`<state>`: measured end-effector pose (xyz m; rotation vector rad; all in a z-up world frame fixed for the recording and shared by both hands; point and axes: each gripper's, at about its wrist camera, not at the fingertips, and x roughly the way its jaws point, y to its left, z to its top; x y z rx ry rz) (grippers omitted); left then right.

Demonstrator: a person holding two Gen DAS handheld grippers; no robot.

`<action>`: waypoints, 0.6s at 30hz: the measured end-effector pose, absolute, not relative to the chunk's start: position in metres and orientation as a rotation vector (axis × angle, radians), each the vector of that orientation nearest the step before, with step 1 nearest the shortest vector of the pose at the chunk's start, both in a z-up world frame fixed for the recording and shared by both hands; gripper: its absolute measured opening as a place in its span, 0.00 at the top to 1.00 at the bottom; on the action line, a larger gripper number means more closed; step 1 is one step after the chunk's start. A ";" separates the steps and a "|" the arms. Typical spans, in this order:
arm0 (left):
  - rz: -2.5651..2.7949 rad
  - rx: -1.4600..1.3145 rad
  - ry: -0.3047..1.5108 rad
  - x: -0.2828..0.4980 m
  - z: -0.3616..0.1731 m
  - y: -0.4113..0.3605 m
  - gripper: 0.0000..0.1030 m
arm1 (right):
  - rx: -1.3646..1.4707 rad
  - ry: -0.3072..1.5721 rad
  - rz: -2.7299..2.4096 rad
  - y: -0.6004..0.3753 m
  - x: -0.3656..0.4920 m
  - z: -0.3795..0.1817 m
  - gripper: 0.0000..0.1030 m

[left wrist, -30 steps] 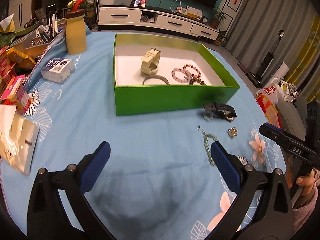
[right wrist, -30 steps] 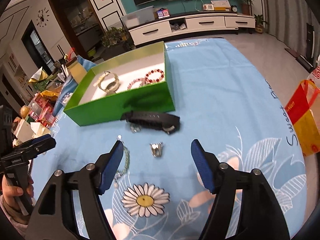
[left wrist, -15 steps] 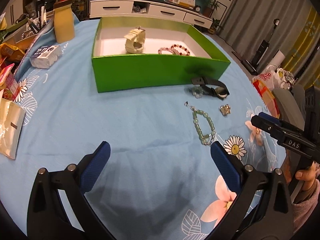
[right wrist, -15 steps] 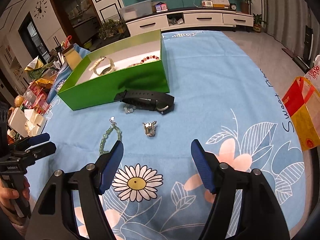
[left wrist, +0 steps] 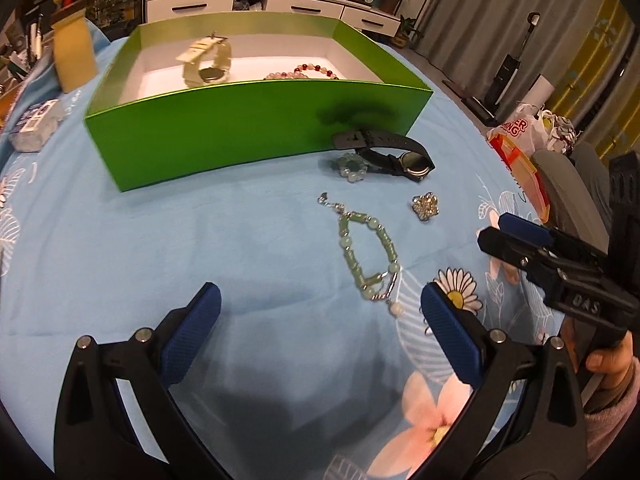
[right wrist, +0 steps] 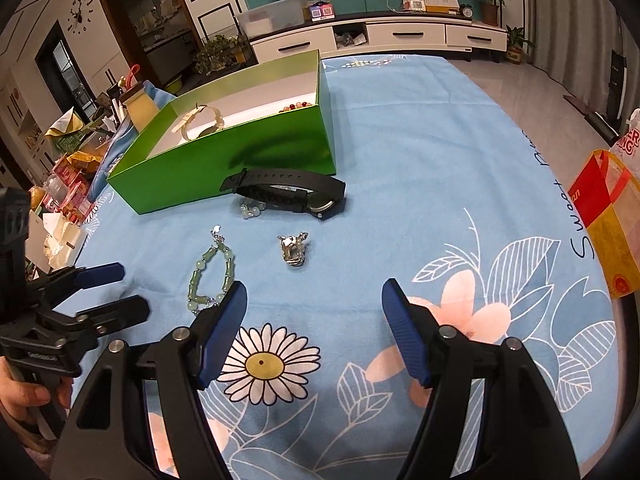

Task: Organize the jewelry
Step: 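Grasp the jade bead bracelet with the left tool while the right tool grasps the silver charm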

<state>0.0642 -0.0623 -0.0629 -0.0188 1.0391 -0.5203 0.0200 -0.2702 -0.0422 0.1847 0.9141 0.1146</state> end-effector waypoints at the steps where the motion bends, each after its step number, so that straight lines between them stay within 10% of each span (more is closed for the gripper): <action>1: -0.518 -0.016 1.040 0.066 -0.064 -0.065 0.03 | 0.182 0.910 0.116 -0.270 0.020 -0.042 0.31; 18: -0.461 0.253 0.985 0.082 -0.083 -0.114 0.45 | 0.190 0.903 0.136 -0.269 0.032 -0.053 0.31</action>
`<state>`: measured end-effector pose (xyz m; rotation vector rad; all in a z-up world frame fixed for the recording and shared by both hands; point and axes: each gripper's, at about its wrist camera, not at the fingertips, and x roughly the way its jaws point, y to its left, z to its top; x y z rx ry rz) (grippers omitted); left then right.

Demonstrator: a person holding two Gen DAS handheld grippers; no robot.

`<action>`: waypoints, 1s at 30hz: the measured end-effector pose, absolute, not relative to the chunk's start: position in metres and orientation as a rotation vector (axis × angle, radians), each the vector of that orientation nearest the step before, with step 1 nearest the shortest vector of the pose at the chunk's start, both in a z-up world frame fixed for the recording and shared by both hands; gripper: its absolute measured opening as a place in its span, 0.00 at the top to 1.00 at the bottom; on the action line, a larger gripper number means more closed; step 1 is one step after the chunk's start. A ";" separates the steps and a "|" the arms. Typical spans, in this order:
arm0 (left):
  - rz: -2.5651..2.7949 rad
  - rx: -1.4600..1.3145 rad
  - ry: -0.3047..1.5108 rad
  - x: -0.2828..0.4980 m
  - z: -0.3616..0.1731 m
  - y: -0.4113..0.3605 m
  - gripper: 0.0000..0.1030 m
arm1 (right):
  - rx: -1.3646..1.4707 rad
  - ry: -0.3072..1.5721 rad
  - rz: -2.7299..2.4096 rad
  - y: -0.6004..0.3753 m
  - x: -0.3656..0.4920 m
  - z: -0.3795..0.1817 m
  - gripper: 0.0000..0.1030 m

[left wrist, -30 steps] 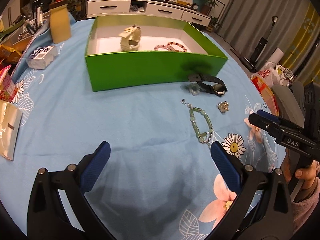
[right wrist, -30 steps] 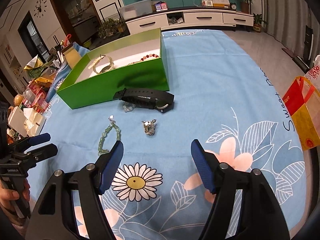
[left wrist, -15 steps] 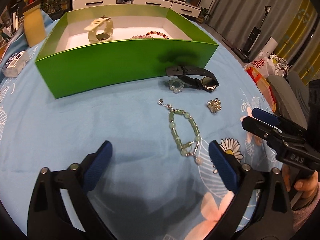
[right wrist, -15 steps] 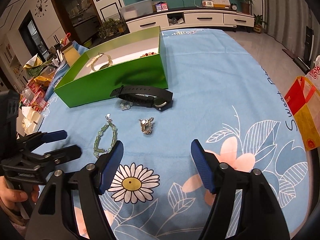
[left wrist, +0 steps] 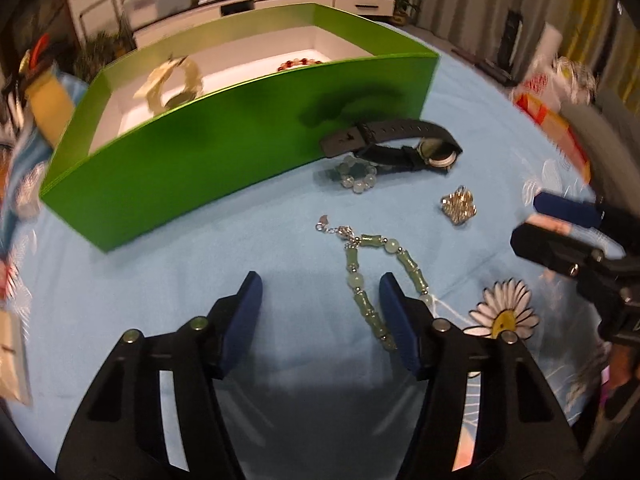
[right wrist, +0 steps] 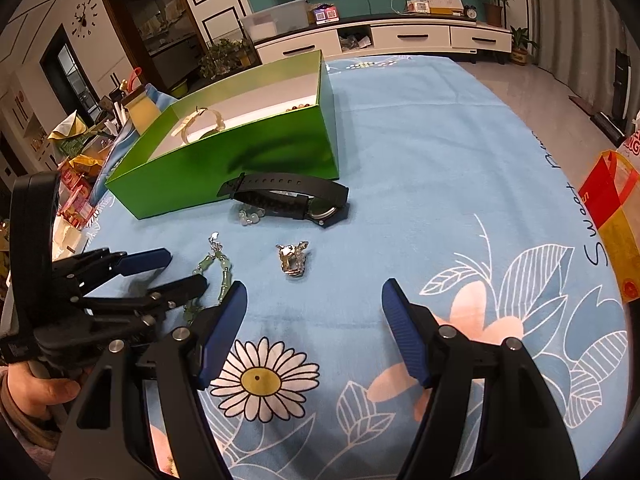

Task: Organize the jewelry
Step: 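Grasp the jade bead bracelet with the left tool while the right tool grasps the silver charm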

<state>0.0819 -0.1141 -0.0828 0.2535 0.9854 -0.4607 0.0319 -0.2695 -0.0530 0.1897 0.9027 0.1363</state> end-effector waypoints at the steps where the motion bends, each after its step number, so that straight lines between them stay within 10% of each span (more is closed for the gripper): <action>1: -0.474 0.256 0.979 0.081 -0.082 -0.116 0.48 | 0.186 0.901 0.138 -0.268 0.033 -0.054 0.31; 9: -0.540 0.258 0.977 0.081 -0.079 -0.117 0.93 | 0.178 0.892 0.146 -0.265 0.039 -0.053 0.31; 30: -0.564 -0.082 0.910 0.089 -0.021 -0.029 0.93 | 0.102 0.921 0.197 -0.239 0.066 -0.069 0.48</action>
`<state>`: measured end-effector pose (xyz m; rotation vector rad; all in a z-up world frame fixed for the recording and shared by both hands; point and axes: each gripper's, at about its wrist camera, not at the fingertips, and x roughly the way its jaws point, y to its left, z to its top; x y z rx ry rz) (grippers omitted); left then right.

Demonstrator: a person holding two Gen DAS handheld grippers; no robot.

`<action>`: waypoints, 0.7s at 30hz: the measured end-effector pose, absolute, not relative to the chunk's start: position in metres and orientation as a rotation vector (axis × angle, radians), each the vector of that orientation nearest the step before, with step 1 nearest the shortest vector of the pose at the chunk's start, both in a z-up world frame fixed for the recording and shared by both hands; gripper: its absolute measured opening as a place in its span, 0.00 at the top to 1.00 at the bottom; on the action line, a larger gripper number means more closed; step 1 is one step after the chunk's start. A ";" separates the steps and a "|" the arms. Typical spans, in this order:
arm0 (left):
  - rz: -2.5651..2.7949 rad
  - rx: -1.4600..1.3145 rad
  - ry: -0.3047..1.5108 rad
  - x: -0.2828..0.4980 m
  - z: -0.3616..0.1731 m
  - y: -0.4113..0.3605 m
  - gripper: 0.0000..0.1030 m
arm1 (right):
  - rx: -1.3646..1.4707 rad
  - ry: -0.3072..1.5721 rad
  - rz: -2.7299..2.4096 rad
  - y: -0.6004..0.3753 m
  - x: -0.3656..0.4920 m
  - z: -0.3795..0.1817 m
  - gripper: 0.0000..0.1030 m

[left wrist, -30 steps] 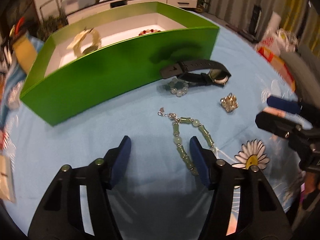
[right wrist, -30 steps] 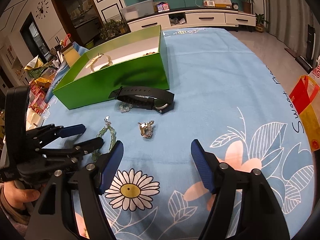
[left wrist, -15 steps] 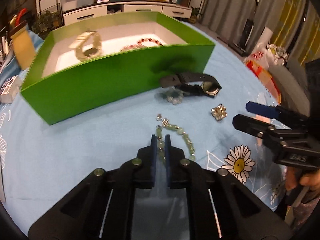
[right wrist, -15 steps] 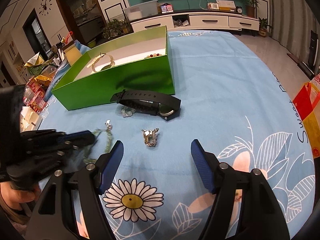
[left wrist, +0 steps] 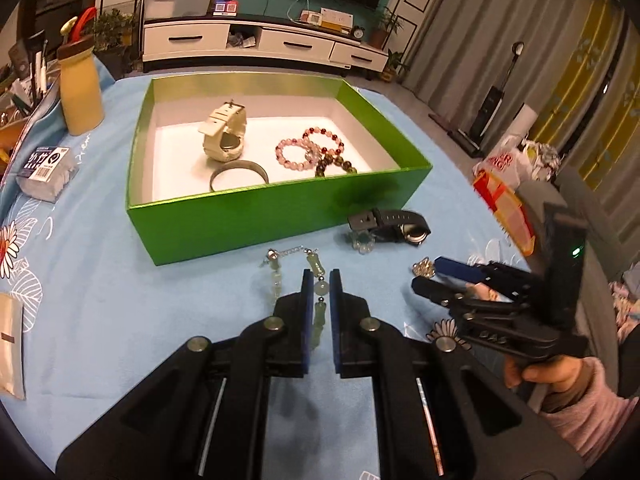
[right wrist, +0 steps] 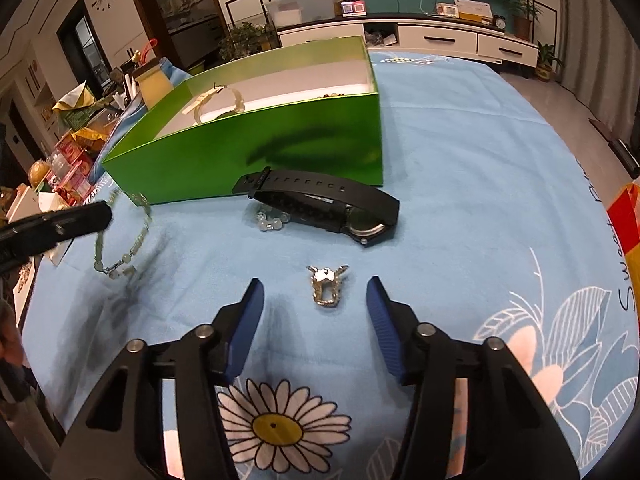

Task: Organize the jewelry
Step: 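Grasp the jade bead bracelet with the left tool while the right tool grasps the silver charm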

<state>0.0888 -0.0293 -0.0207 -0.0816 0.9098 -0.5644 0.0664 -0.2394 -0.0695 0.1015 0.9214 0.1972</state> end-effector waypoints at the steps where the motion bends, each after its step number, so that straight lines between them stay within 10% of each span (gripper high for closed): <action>1: -0.564 -0.086 0.910 0.090 -0.019 -0.028 0.93 | 0.093 0.923 0.194 -0.238 0.069 -0.071 0.49; 9: -0.550 -0.142 0.898 0.094 -0.008 -0.004 0.93 | 0.050 0.914 0.154 -0.236 0.079 -0.074 0.77; 21: -0.493 -0.147 0.882 0.099 0.005 0.012 0.93 | 0.055 0.827 0.212 -0.233 0.065 -0.036 0.78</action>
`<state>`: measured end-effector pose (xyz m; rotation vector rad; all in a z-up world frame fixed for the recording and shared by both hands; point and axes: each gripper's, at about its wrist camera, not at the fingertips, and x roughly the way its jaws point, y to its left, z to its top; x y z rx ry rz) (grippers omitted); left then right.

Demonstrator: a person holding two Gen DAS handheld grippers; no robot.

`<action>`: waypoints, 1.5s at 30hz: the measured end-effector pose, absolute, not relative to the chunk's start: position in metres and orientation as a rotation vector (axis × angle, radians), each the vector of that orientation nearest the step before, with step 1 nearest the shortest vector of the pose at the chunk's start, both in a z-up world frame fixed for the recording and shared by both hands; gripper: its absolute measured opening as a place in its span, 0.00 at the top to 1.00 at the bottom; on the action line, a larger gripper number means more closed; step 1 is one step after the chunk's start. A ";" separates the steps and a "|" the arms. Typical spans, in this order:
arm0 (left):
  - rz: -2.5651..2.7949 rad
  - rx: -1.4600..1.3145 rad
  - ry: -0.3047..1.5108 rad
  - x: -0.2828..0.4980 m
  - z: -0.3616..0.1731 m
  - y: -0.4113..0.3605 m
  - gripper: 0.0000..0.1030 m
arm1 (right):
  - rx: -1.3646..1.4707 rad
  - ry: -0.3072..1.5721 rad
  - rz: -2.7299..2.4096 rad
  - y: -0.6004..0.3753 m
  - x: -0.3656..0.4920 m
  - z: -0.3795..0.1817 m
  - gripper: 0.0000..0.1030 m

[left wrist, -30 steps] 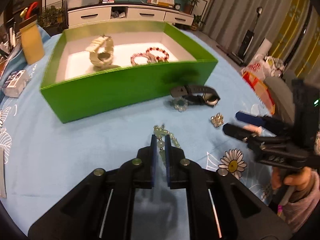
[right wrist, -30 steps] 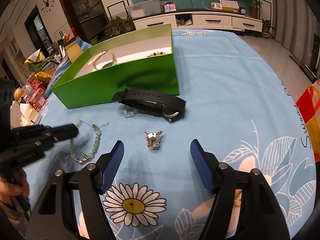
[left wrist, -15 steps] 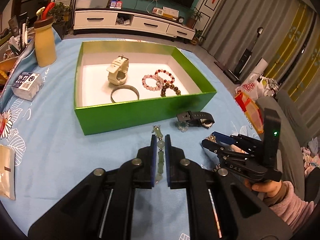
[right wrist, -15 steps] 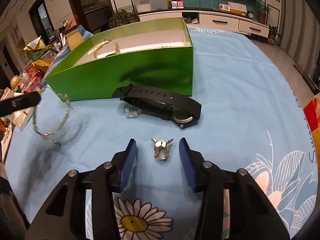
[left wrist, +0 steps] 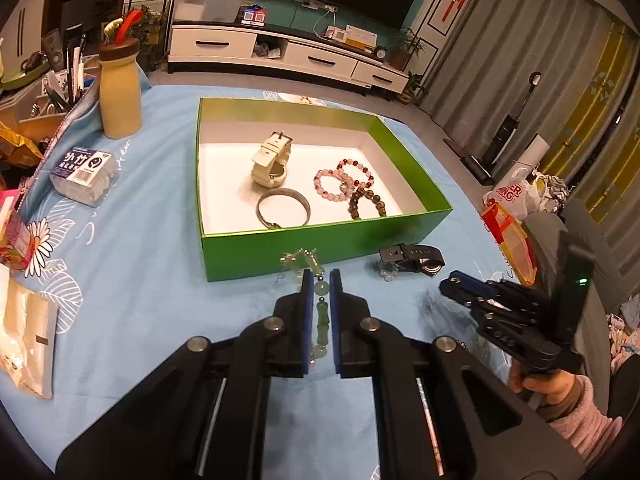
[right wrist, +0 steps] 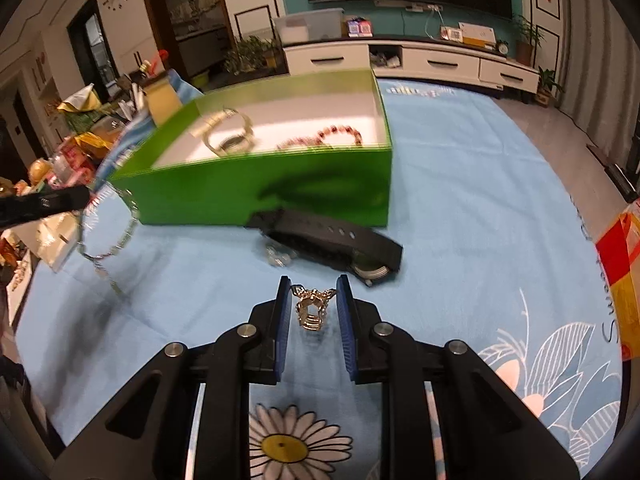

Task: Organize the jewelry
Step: 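Grasp the jade bead bracelet with the left tool while the right tool grasps the silver charm, then lower the jade bracelet and silver charm into the green box and open both tools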

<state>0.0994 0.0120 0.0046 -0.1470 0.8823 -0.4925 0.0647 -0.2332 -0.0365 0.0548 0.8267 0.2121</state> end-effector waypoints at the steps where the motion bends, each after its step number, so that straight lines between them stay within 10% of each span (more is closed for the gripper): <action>1: -0.487 -0.143 0.881 0.100 0.006 0.012 0.93 | 0.051 0.819 0.219 -0.232 0.064 -0.032 0.78; 45: -0.486 -0.078 0.846 0.196 0.057 -0.013 0.93 | 0.065 0.720 0.303 -0.215 0.143 0.052 0.78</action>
